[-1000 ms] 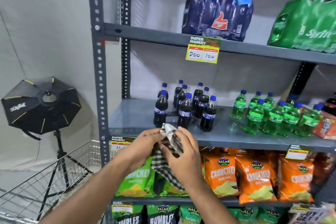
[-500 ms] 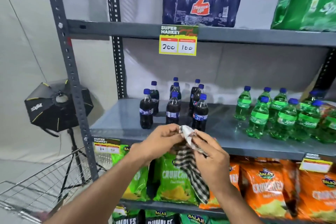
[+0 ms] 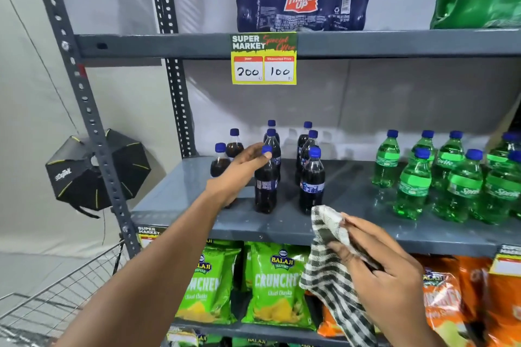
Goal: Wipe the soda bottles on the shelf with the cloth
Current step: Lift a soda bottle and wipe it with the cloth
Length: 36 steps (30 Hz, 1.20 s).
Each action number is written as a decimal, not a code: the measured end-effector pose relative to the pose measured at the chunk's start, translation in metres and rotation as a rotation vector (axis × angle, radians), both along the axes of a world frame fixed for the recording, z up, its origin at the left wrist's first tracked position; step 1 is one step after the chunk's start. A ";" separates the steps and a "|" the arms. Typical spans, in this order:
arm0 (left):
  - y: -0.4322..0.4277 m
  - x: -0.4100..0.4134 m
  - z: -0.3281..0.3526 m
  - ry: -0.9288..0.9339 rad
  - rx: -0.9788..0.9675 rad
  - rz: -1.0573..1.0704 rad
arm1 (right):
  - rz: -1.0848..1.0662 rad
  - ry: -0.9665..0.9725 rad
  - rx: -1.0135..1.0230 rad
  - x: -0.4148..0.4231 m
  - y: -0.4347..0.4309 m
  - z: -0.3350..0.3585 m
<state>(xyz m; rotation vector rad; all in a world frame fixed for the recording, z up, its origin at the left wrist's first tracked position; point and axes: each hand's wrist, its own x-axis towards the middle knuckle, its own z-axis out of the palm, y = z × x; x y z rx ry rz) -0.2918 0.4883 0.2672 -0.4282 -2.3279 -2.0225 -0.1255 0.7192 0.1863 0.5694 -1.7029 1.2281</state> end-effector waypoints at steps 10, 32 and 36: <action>0.006 -0.023 -0.006 0.080 0.009 -0.158 | -0.161 -0.117 0.003 0.011 -0.011 0.011; 0.019 0.024 0.018 -0.145 0.789 -0.709 | -0.266 -0.008 0.495 -0.044 -0.084 0.117; 0.011 0.027 0.021 -0.186 0.798 -0.683 | -0.241 0.045 0.616 -0.038 -0.089 0.121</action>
